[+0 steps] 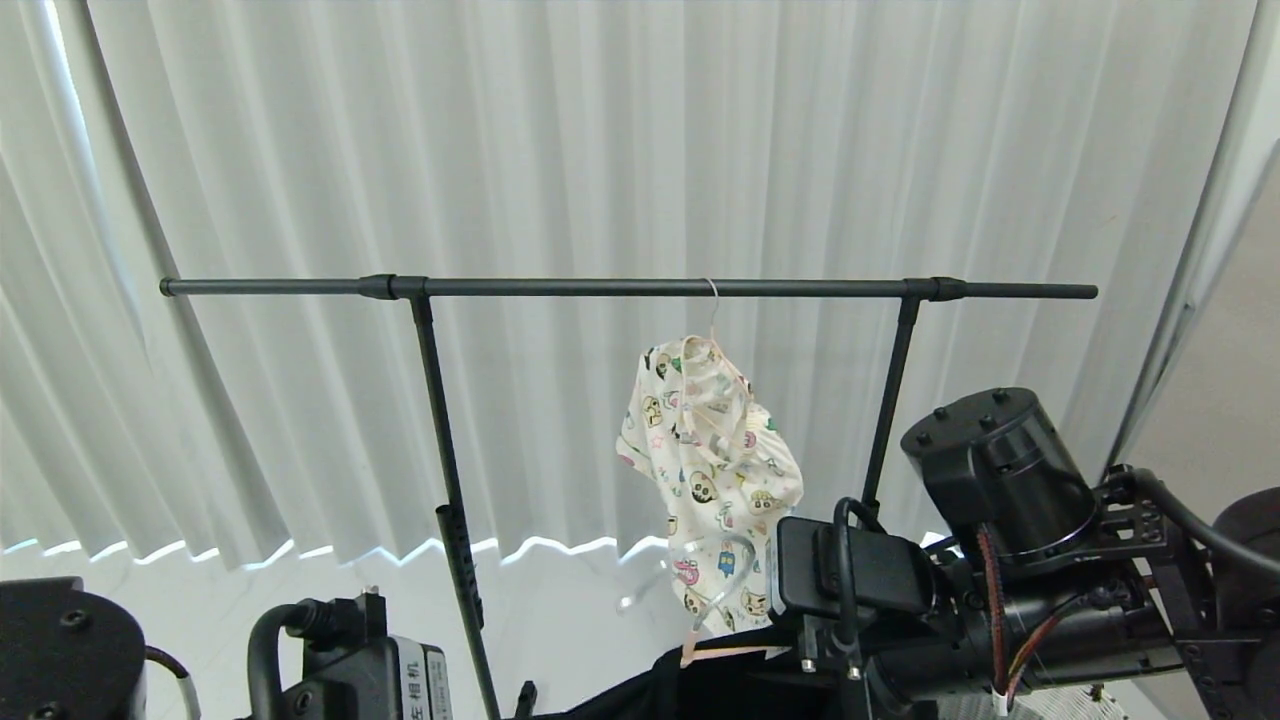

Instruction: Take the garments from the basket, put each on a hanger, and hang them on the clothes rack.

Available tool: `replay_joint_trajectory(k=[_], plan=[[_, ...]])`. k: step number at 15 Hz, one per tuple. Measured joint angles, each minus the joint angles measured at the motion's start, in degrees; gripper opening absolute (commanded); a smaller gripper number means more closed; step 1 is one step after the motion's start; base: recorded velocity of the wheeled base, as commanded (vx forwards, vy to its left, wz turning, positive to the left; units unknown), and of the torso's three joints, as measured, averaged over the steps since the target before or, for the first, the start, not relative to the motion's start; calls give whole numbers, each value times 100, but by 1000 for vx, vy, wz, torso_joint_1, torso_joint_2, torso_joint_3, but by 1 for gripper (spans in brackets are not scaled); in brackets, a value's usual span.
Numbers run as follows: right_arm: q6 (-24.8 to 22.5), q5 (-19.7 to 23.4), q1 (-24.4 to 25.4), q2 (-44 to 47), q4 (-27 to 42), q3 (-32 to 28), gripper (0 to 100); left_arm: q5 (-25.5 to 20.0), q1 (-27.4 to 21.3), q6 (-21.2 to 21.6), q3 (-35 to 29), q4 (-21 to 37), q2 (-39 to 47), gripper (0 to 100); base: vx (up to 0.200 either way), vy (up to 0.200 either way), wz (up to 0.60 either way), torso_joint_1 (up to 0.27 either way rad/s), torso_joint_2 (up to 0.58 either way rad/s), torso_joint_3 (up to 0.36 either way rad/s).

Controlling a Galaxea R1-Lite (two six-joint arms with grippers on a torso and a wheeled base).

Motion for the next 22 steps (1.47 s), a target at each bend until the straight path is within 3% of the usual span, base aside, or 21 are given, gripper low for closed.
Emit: replay_joint_trajectory(k=[1,2,6,10,12,17,22], plan=[[5,-2,-5,-20,-22,0,0,2,-4,0,2,-2,-2,0,0,0,0,0,0,0],[0,-2,-2,-45,-20,5,0,4,-4,0,16,-4,-10,100,0,0,0,0,0,0],[-94,-29,-24,-297,-85,57,0,77,2,-4,33,-2,-2,100,0,0,0,0,0,0],[-1226,77,-443,-555,-88,107,0,90,63,-52,110,-6,-162,100,0,0,0,0,0,0],[-1534,197,-757,-679,-90,151,0,90,272,-60,271,-6,-273,100,0,0,0,0,0,0],[-1588,424,-1397,-1108,-110,228,0,46,1410,-60,1252,-2,-527,100,0,0,0,0,0,0],[-1586,492,-1279,-1390,-160,217,0,24,1773,-126,1198,-74,80,100,0,0,0,0,0,0]])
